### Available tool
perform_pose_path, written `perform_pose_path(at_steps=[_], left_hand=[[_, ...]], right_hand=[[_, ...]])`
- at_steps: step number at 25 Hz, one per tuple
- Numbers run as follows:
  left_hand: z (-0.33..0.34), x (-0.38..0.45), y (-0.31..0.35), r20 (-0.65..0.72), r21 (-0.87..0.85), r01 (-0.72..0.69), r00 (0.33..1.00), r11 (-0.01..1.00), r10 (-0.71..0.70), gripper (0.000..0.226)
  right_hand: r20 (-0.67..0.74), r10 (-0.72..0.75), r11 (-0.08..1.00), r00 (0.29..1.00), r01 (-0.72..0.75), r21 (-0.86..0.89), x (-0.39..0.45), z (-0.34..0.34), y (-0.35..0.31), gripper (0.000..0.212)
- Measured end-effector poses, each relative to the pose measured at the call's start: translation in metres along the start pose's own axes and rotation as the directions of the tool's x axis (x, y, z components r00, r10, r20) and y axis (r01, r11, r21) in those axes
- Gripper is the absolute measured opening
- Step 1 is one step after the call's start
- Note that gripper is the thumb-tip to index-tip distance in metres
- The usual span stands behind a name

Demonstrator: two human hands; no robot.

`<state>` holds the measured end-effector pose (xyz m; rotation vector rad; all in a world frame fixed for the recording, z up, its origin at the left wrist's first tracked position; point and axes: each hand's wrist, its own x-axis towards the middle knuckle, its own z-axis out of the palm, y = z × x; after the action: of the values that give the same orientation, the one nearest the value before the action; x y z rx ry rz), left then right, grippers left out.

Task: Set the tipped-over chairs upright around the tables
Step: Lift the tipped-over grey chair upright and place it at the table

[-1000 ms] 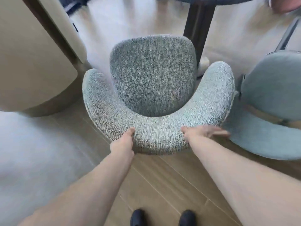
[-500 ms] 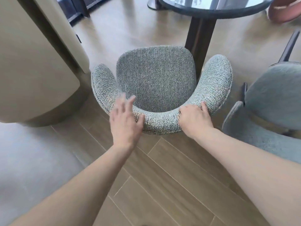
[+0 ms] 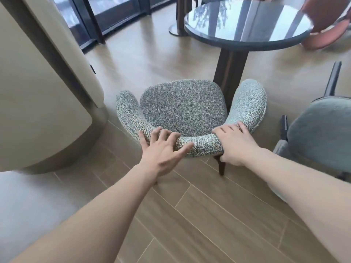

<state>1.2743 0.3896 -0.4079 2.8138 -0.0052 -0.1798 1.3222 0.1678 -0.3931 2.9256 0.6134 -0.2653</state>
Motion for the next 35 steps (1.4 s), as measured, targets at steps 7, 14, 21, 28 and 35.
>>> perform_pose_path(at_steps=[7,14,21,28,35], left_hand=[[-0.024,0.067,-0.011,0.000,0.010,0.005,1.000,1.000,-0.005,0.106],[-0.044,0.105,-0.007,0.032,0.127,0.022,0.999,0.992,-0.026,0.106],[-0.040,0.120,0.014,-0.028,0.482,0.005,1.000,0.876,0.010,0.091],[-0.050,0.135,0.025,0.074,0.671,-0.025,0.997,0.741,-0.032,0.067],[-0.047,0.143,0.021,0.117,0.598,-0.090,0.993,0.797,0.025,0.061]], right_hand=[[-0.018,0.106,0.994,0.994,-0.105,0.039,0.061,-0.016,0.003,0.093],[0.016,0.073,0.996,0.997,-0.074,0.050,0.111,-0.034,0.018,0.096],[-0.075,0.014,0.996,0.997,-0.006,0.094,0.125,-0.025,0.026,0.110],[-0.216,-0.150,0.989,0.965,0.147,-0.030,0.132,-0.019,0.056,0.080],[-0.004,-0.103,0.989,0.995,0.102,-0.103,0.149,-0.043,0.071,0.086]])
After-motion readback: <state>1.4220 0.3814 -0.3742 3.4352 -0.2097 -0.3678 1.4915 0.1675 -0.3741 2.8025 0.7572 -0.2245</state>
